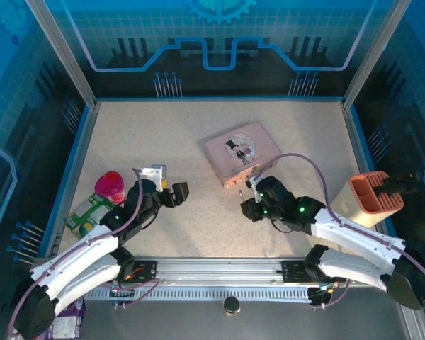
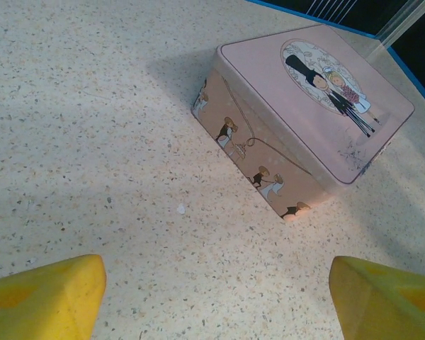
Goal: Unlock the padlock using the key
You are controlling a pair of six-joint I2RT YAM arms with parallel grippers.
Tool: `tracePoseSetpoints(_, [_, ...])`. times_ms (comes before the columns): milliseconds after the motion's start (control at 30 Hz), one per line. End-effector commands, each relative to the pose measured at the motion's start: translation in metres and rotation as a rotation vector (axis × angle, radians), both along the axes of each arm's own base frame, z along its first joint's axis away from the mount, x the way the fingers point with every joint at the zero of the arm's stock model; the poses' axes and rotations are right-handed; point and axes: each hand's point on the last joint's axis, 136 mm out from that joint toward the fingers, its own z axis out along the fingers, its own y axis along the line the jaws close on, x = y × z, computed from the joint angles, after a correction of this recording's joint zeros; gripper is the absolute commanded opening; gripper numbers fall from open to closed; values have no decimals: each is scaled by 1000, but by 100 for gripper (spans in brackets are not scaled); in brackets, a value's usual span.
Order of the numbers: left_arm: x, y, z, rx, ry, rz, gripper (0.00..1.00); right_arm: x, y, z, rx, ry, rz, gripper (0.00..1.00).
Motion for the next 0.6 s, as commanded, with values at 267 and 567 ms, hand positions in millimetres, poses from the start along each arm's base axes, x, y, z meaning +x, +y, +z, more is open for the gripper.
tracePoseSetpoints(267, [-6,3,-6,37,-8,-30,84,-32,-18,-60,-198,193,40,10])
tracePoseSetpoints(567, [-7,4,-8,37,-3,-29,84,-45,-28,-94,-275,311,9,16])
